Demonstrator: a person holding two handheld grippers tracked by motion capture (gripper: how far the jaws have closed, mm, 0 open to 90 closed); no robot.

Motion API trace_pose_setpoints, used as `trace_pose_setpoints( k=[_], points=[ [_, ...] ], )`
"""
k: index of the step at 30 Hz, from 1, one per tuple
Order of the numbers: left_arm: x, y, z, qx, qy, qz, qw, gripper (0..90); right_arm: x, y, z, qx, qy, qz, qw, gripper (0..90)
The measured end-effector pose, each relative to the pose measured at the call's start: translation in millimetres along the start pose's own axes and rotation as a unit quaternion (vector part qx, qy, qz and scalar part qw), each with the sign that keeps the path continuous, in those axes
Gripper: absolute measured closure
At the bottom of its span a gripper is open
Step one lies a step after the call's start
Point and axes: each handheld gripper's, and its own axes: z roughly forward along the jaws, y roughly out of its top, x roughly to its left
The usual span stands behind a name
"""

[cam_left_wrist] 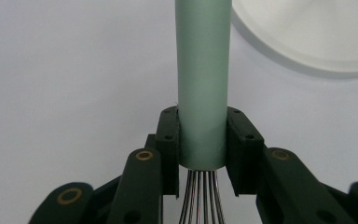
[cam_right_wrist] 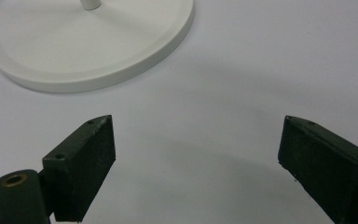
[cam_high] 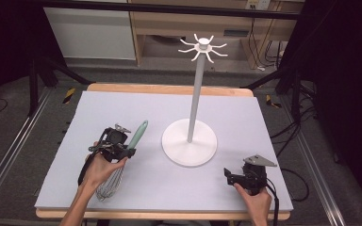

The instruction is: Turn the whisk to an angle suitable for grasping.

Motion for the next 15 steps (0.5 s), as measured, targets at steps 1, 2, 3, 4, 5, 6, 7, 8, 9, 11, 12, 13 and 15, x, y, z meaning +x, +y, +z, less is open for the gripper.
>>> trace_pose_setpoints(
  k=[1, 2, 3, 4, 5, 6, 7, 8, 9, 11, 12, 13, 15],
  points=[
    [-0.5, -1.0, -4.7, -0.014, 0.000, -0.003, 0.9999, 68.8, -0.1, -0.1, 0.4, 0.000, -0.002, 0.000, 1.0000, 11.4],
    [-0.1, -1.7, -8.9, -0.024, -0.001, -0.002, 0.9997, 68.8, -0.2, -0.1, 0.5, 0.000, -0.002, -0.001, 1.0000, 11.4],
    [0.1, -2.2, -12.1, -0.031, -0.001, -0.002, 0.9995, 68.8, -0.1, -0.1, 0.5, 0.000, -0.002, -0.001, 1.0000, 11.4],
    [0.1, -2.9, -15.8, -0.041, -0.002, -0.004, 0.9991, 68.9, 0.0, -0.1, 0.4, 0.000, -0.002, 0.000, 1.0000, 11.4],
    [0.5, -3.6, -19.7, -0.051, -0.002, -0.004, 0.9987, 68.8, 0.0, -0.2, 0.2, -0.001, -0.002, -0.001, 1.0000, 11.4],
    [0.6, -4.4, -23.3, -0.060, -0.004, -0.005, 0.9982, 68.8, 0.2, -0.2, 0.0, -0.001, -0.003, 0.000, 1.0000, 11.4],
    [0.6, -4.4, -23.3, -0.060, -0.004, -0.005, 0.9982, 68.8, 0.2, -0.2, 0.0, -0.001, -0.003, 0.000, 1.0000, 11.4],
    [0.7, -6.1, -29.6, -0.078, -0.008, -0.008, 0.9969, 68.8, 0.1, -0.1, -0.6, -0.003, -0.004, 0.001, 1.0000, 11.4],
    [0.7, -6.1, -29.6, -0.078, -0.008, -0.008, 0.9969, 68.8, 0.1, -0.1, -0.6, -0.003, -0.004, 0.001, 1.0000, 11.4],
    [0.3, -8.8, -37.6, -0.105, -0.005, -0.007, 0.9944, 68.8, -0.6, -0.2, -0.9, -0.005, -0.006, 0.002, 1.0000, 11.4],
    [0.3, -8.8, -37.6, -0.105, -0.005, -0.007, 0.9944, 68.8, -0.6, -0.2, -0.9, -0.005, -0.006, 0.002, 1.0000, 11.4],
    [0.2, -10.0, -41.6, -0.119, -0.005, -0.006, 0.9928, 68.8, -0.6, -0.1, -1.0, -0.005, -0.007, 0.003, 1.0000, 11.4],
    [-0.6, -11.5, -47.7, -0.144, -0.005, -0.006, 0.9896, 68.8, -0.7, -0.1, -1.1, -0.006, -0.007, 0.001, 1.0000, 11.4]
  ],
)
